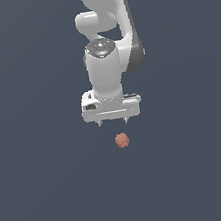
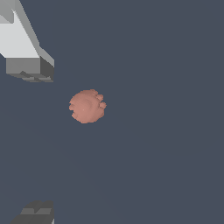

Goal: Pick up the object and move it to a goal position.

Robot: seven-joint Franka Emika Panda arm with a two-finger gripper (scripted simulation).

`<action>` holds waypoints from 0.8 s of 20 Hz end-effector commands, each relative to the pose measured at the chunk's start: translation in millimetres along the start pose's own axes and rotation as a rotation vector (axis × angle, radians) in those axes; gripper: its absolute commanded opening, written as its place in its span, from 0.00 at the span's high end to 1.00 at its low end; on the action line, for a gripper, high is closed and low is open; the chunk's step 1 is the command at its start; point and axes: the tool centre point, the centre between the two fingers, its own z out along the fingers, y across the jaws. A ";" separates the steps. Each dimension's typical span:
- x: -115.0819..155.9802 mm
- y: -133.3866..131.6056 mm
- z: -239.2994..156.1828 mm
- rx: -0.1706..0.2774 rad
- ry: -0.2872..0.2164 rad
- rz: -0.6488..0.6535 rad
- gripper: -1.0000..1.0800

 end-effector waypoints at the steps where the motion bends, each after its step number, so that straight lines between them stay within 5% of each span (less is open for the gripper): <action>1: 0.0 0.0 0.0 0.000 0.000 0.000 0.04; 16: -0.7 -30.2 2.9 0.016 0.005 -0.078 0.04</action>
